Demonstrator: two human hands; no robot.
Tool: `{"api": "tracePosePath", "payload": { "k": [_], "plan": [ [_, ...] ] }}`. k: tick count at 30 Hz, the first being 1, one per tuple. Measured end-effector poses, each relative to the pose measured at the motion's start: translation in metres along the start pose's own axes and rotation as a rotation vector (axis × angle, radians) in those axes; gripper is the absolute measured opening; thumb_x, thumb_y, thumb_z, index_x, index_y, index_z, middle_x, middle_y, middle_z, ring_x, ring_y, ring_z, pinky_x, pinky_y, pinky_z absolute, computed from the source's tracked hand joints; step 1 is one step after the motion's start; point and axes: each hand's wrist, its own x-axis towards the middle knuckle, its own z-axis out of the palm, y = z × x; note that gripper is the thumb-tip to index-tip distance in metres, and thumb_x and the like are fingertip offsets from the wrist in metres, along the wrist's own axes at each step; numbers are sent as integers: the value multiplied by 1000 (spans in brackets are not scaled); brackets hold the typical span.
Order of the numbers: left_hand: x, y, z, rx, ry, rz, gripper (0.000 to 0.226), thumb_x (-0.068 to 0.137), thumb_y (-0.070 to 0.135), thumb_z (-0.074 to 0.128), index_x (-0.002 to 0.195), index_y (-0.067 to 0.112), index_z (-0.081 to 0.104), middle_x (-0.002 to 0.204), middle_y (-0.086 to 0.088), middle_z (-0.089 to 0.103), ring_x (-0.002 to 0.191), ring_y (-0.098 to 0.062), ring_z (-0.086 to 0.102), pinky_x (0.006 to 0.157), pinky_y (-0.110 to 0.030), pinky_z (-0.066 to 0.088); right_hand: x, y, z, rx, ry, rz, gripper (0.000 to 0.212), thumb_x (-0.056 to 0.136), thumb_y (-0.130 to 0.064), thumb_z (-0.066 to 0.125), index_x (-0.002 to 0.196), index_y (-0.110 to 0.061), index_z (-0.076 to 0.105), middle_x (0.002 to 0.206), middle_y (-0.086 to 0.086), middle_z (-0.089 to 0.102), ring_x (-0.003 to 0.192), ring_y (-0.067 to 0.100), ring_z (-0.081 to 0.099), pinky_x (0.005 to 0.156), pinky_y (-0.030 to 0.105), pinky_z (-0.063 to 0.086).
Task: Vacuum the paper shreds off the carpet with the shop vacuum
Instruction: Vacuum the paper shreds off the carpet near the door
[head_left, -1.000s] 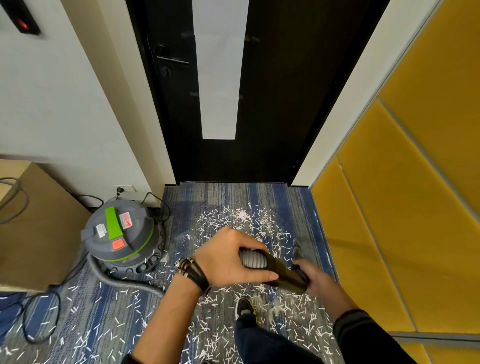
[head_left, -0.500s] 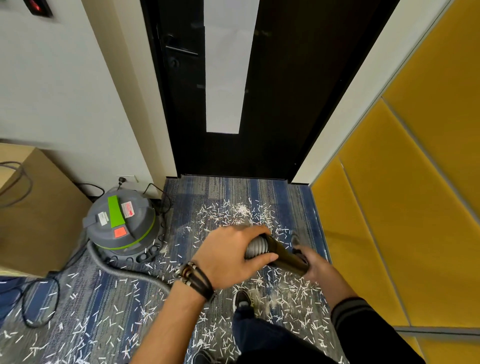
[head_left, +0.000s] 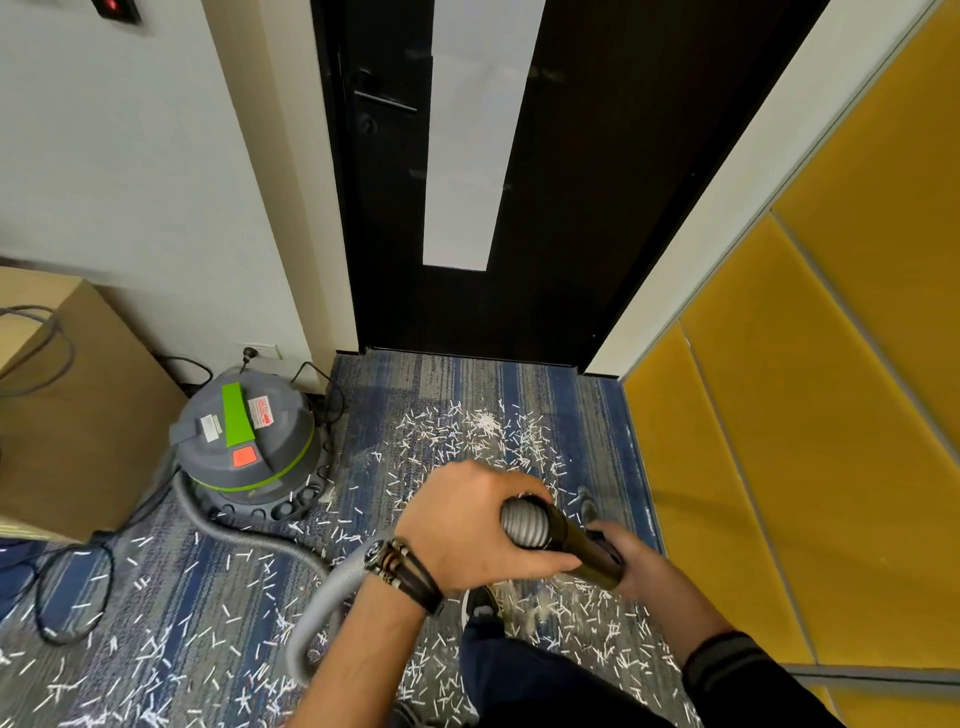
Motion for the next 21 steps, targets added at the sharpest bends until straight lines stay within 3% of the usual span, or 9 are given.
{"api": "tracePosePath", "payload": {
  "k": [5, 9, 14, 18, 21],
  "plan": [
    [-3, -2, -11, 24, -10, 8, 42, 74, 73, 74, 98, 38, 73, 79, 24, 69, 68, 5, 59, 68, -1, 35, -15, -1, 24, -75, -15, -4, 31, 95, -24, 55, 117, -2, 53, 88, 22, 62, 70, 32, 64, 55, 38, 57],
    [-7, 0, -19, -19, -56, 36, 41, 75, 72, 75, 97, 36, 76, 80, 23, 71, 70, 3, 63, 65, 0, 35, -26, 12, 24, -98, -50, 32, 22, 98, -19, 49, 108, 0, 51, 80, 18, 57, 56, 27, 62, 43, 28, 51],
    [-10, -1, -17, -29, 26, 27, 37, 77, 69, 75, 95, 37, 74, 76, 23, 68, 71, 1, 64, 66, -5, 40, -22, -2, 12, -57, -8, 4, 35, 94, -16, 55, 124, 1, 51, 89, 23, 60, 65, 32, 65, 52, 36, 56],
    [-9, -5, -12, 7, 14, 37, 39, 77, 71, 73, 99, 38, 72, 80, 23, 69, 72, 1, 64, 69, -11, 48, -15, -12, 14, -45, 56, -45, 31, 93, -26, 56, 114, -4, 51, 88, 20, 61, 69, 32, 64, 59, 44, 59],
    [-7, -8, 4, 22, 7, 13, 41, 77, 71, 75, 103, 39, 72, 83, 23, 71, 74, 4, 63, 72, -4, 42, -17, -20, 17, -50, 103, -43, 29, 96, -34, 55, 104, -6, 54, 83, 16, 62, 69, 30, 62, 60, 42, 59]
  ]
}}
